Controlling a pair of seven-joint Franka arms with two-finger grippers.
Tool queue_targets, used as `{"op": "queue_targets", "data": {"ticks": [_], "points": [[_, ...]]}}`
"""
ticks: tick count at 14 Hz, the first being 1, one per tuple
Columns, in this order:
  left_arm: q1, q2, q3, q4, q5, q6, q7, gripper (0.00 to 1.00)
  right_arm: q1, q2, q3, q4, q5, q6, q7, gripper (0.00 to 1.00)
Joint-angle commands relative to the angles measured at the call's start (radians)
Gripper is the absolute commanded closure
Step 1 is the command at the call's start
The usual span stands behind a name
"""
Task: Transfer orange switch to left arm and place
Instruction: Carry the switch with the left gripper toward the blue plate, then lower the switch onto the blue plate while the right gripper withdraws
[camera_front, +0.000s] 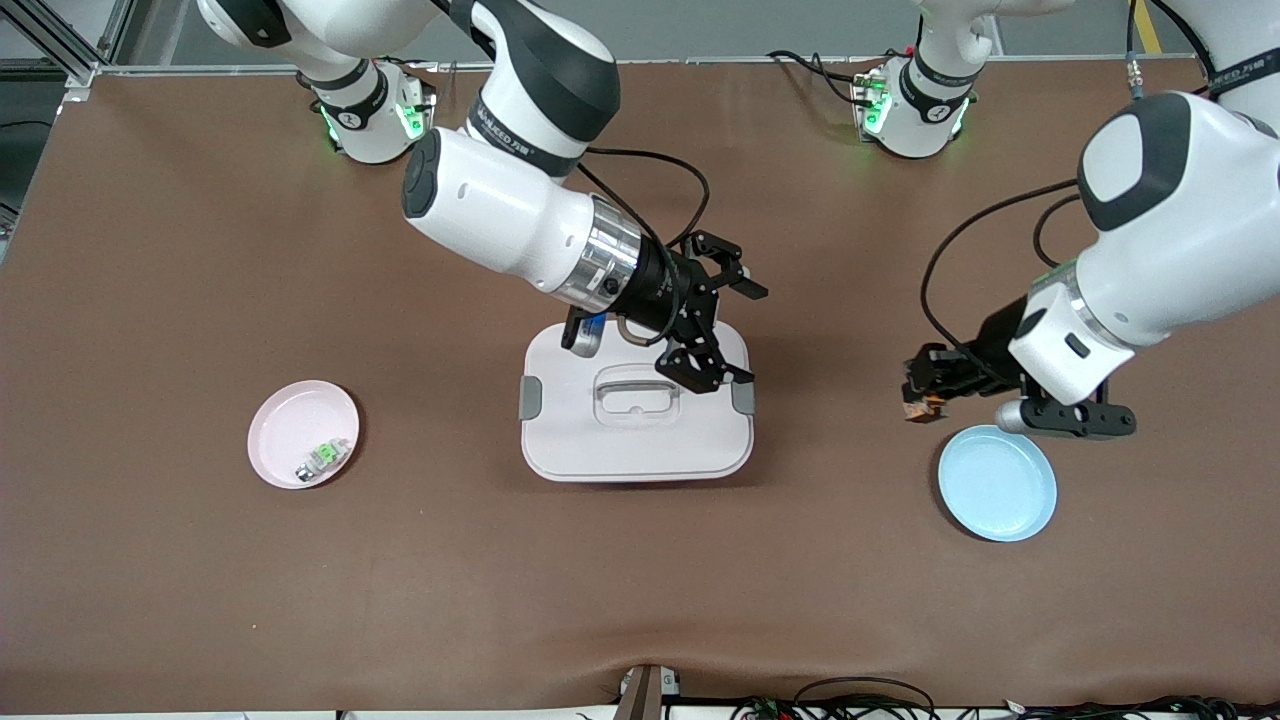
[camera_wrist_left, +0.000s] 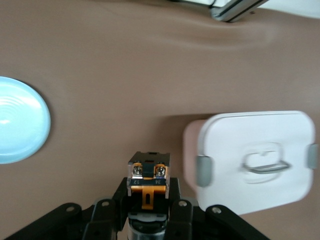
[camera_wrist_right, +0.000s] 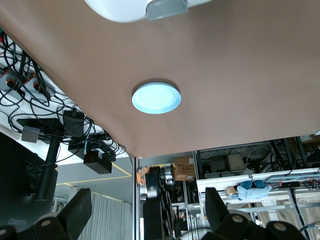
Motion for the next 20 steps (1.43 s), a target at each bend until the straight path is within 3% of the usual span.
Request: {"op": "queue_targets", "data": {"ticks": [1, 5, 8, 9, 15, 20], "points": [[0.058, 0.020, -0.005, -0.018, 0.026, -0.014, 0.148, 1.00, -0.014, 0.014, 0.017, 0.024, -0.010, -0.004, -0.003, 0.00], [0.090, 0.066, -0.002, -0.035, 0.179, -0.011, 0.307, 1.00, -0.050, -0.022, 0.012, 0.024, -0.042, -0.105, -0.243, 0.00], [0.093, 0.105, -0.002, -0.036, 0.283, 0.010, 0.377, 1.00, -0.086, -0.066, 0.017, 0.023, -0.237, -0.250, -0.345, 0.00], [0.093, 0.117, -0.002, -0.036, 0.311, 0.021, 0.403, 1.00, -0.102, -0.071, 0.015, 0.023, -0.262, -0.314, -0.388, 0.00], [0.141, 0.186, -0.002, -0.088, 0.323, 0.162, 0.708, 1.00, -0.217, -0.124, 0.011, 0.023, -0.285, -0.634, -1.044, 0.00], [0.202, 0.276, -0.002, -0.096, 0.323, 0.242, 1.004, 1.00, -0.265, -0.175, 0.011, 0.023, -0.502, -0.819, -1.487, 0.00]]}}
